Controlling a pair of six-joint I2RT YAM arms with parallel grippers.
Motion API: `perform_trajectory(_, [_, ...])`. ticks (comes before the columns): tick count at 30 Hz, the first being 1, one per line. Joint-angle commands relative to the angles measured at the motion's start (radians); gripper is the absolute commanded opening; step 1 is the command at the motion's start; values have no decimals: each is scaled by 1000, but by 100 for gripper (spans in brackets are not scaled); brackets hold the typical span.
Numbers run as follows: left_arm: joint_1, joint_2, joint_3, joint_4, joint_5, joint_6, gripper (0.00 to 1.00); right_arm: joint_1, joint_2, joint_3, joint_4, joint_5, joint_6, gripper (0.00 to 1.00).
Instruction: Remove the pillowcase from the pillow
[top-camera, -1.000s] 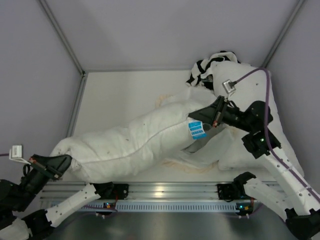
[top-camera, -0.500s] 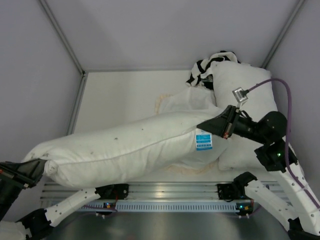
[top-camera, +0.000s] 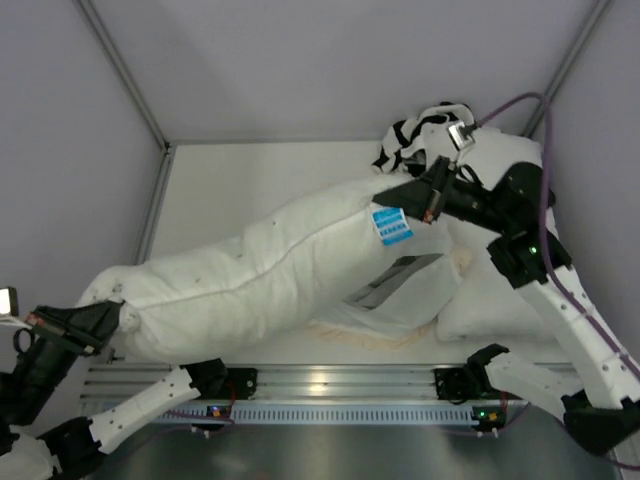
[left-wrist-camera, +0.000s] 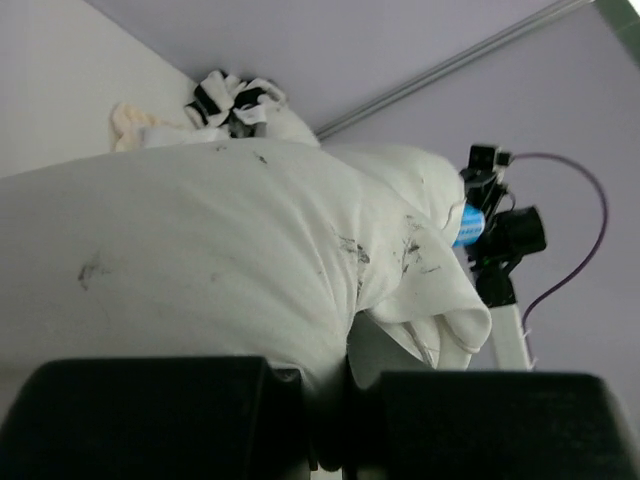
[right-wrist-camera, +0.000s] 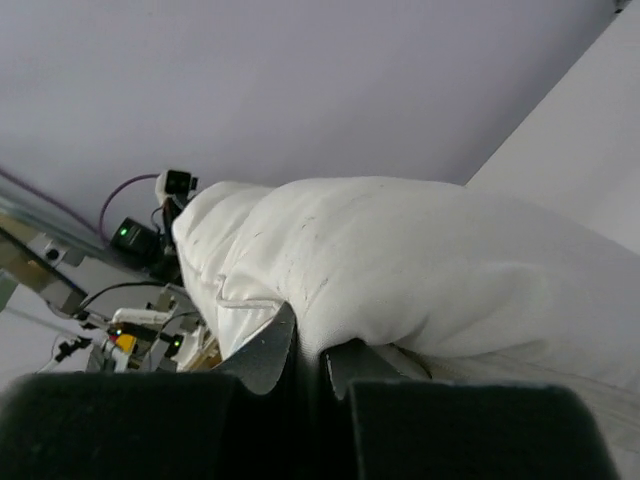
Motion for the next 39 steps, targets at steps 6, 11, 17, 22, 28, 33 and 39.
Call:
perform_trajectory(6, [-4, 146, -315, 127, 39, 50, 0, 2, 579, 358, 564, -82, 22, 0])
perform_trajectory(11, [-4, 149, -355, 126, -25, 78, 0, 16, 914, 583, 793, -146, 284, 0])
perform_trajectory(17, [-4, 192, -377, 126, -83, 110, 0, 34, 1156, 718, 729, -143, 244, 13])
perform_trajectory(22, [-5, 254, -579, 228, -54, 122, 0, 60, 1290, 757, 608, -145, 127, 15])
perform_trajectory(28, [-4, 367, -682, 344, -33, 41, 0, 77, 1352, 832, 323, -71, -104, 67])
perform_trajectory(33, [-4, 402, -668, 350, -77, 9, 0, 76, 1165, 685, -61, 192, -416, 100])
perform_trajectory(39, [-4, 389, -711, 351, -62, -22, 0, 76, 568, 176, -196, 565, -508, 99])
